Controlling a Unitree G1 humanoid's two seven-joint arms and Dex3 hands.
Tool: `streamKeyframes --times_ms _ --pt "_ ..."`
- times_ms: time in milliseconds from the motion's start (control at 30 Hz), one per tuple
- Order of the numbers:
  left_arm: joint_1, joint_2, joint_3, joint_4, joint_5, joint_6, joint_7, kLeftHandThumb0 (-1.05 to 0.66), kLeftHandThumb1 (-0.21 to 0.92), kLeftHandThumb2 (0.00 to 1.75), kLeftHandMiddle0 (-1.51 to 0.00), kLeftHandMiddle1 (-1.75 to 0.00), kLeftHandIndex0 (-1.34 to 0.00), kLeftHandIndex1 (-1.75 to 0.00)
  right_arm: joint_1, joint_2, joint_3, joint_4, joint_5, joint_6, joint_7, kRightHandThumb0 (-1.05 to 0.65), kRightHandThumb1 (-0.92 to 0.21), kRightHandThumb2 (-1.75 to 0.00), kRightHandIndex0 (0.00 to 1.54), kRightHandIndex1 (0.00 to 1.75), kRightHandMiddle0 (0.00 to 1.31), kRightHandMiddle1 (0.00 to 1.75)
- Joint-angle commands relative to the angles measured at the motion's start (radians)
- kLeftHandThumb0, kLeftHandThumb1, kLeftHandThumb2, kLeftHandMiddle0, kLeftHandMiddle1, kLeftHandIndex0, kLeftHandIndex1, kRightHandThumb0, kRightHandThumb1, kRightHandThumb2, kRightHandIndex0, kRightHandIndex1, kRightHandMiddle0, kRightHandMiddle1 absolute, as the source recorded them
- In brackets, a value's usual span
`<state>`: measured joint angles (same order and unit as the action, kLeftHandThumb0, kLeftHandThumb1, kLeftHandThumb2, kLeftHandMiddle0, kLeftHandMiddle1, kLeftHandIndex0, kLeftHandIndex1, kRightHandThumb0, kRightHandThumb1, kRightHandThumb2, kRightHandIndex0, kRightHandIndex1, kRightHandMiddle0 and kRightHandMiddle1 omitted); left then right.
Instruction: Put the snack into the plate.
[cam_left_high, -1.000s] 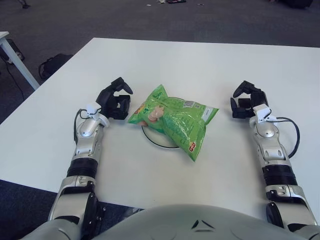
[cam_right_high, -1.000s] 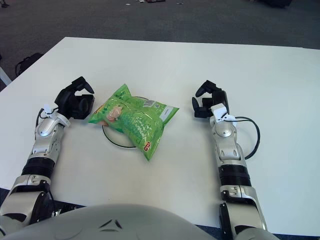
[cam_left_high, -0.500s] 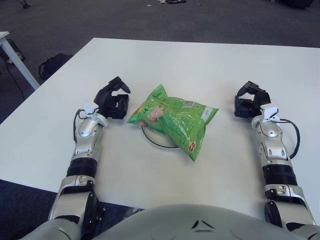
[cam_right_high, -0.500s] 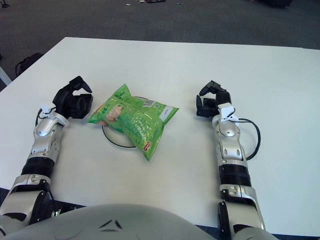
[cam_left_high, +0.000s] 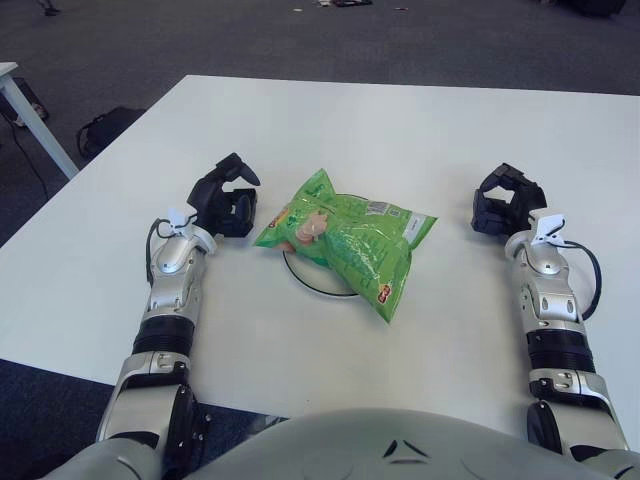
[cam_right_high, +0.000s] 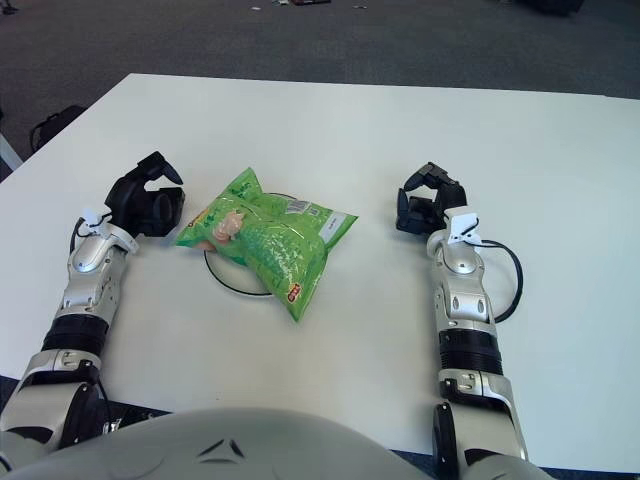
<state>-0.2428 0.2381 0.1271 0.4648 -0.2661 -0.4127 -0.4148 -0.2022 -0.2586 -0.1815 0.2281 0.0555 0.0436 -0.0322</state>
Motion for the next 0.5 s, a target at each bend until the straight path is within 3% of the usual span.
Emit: streamKeyframes --times_ms 0,467 --pt "0.124 -0.092 -0.019 0.042 0.002 0.016 0.017 -0.47 0.33 1.3 -1.22 -1.75 -0.6 -1.75 0.054 0.028 0.004 0.042 0.003 0.053 0.007 -0.49 -0.3 -1.34 1.36 1.75 0.63 1.75" --pt "0.135 -0.094 -0.03 0.015 0.014 0.036 0.044 -0.48 0.31 1.33 -1.2 -1.75 -0.62 -1.75 0.057 0.022 0.001 0.043 0.007 0.048 0.02 -0.48 -0.32 -1.32 1.36 1.75 0.62 1.75"
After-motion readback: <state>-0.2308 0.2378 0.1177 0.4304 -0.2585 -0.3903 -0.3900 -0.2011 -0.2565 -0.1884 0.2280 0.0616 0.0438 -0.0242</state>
